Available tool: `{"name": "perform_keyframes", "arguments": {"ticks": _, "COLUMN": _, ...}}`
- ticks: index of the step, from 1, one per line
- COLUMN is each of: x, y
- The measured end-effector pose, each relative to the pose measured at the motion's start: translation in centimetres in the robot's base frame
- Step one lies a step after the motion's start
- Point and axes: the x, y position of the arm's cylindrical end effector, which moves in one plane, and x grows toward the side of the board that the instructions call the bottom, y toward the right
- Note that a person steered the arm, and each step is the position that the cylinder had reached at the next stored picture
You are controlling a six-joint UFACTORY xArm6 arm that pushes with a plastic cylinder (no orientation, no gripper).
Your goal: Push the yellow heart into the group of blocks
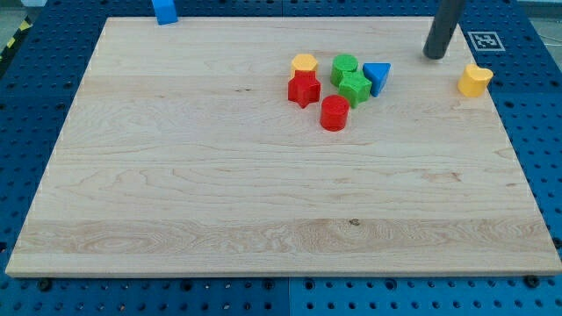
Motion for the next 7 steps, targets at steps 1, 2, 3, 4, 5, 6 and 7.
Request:
{"name": "perform_keyframes", "arguments": {"ticks": 1, "x": 0.4, "y": 4.8}}
{"name": "perform_keyframes", "arguments": {"ticks": 2, "x": 5.0, "y": 6.8}}
{"name": "perform_keyframes", "arguments": {"ticks": 3, "x": 8.8, "y": 1.8}}
{"name": "perform_keyframes", "arguments": {"ticks": 4, "x": 10.0, "y": -4.1}}
{"name": "perform_keyframes", "arguments": {"ticks": 5, "x": 9.3, "y": -4.2}}
{"name": "perform_keyframes", "arguments": {"ticks": 6, "x": 9.4, "y": -2.8}}
{"name": "perform_keyframes", "arguments": {"ticks": 7, "x": 11.5, "y": -5.2}}
